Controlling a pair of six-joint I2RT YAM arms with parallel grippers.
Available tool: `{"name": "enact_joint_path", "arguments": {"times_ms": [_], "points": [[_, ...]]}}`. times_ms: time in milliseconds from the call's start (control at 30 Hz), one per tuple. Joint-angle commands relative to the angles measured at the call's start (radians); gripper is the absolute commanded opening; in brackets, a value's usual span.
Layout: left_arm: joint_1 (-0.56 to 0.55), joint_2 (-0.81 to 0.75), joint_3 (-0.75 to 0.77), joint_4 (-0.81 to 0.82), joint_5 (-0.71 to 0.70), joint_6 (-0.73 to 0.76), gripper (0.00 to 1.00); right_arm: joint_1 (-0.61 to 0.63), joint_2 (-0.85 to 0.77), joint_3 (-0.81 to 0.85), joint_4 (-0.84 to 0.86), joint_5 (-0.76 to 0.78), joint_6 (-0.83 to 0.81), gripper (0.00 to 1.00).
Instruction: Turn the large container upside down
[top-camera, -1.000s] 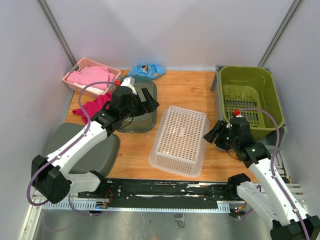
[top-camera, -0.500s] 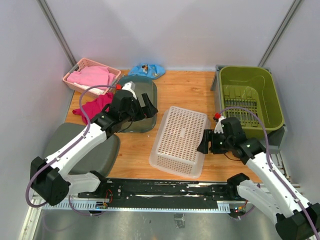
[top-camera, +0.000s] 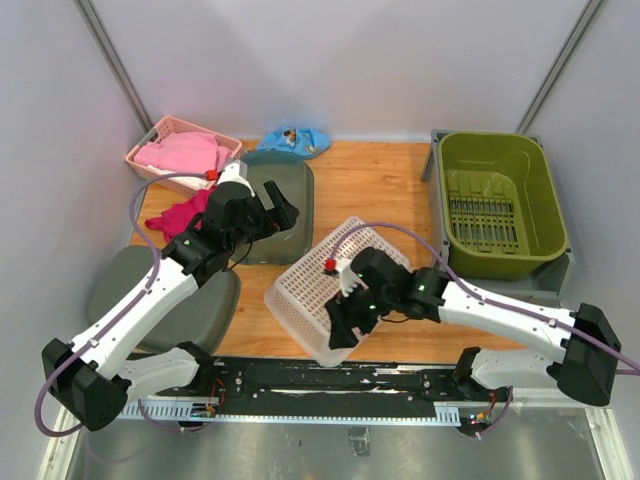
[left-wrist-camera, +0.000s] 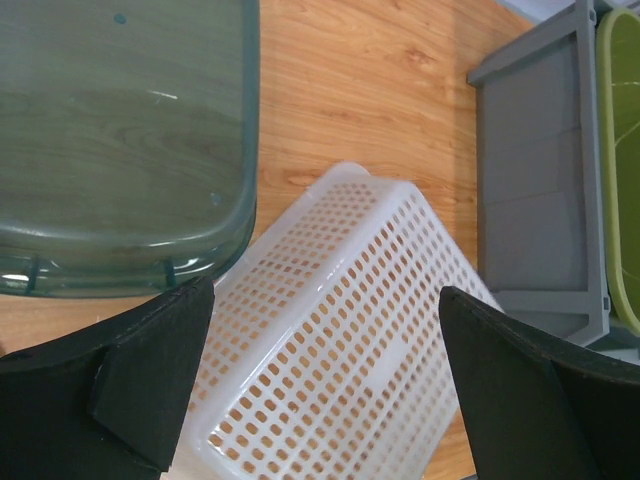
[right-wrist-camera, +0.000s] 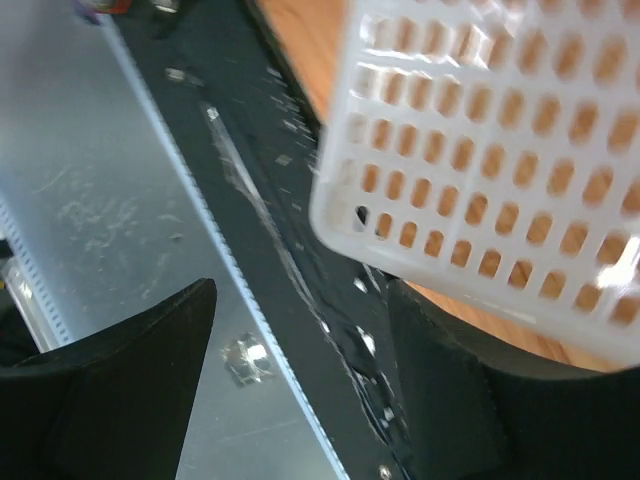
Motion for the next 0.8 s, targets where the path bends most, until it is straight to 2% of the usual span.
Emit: {"name": "enact_joint_path", "arguments": {"times_ms": [0, 133, 233, 333, 400, 467, 767], "points": [[-0.002, 0.006, 0.049, -0.024, -0.04, 0.004, 0.99, 0.094, 0.037, 0.21, -0.002, -0.007, -0.155, 0.7], [-0.002, -0.003, 0.05, -0.021, -0.037, 0.01, 0.99, -0.001, -0.044, 0.257, -0.075, 0.249, -0.253, 0.71], [-0.002, -0.001, 0.045, -0.02, -0.021, 0.011, 0.99, -0.193, -0.019, 0.282, -0.084, 0.356, -0.244, 0.72], [-0.003, -0.001, 0.046, -0.019, -0.008, 0.013, 0.99, -0.375, 0.058, 0.326, -0.128, 0.371, -0.184, 0.74], [-0.003, -0.002, 0.049, -0.021, 0.003, 0.022, 0.99, -0.437, 0.095, 0.333, -0.134, 0.365, -0.167, 0.78], [-0.002, 0.0, 0.05, -0.022, 0.008, 0.031, 0.99, -0.465, 0.116, 0.323, -0.137, 0.349, -0.162, 0.81], [-0.002, 0.011, 0.048, 0.009, 0.059, 0.052, 0.99, -0.491, 0.191, 0.227, -0.205, 0.246, -0.162, 0.83]]}}
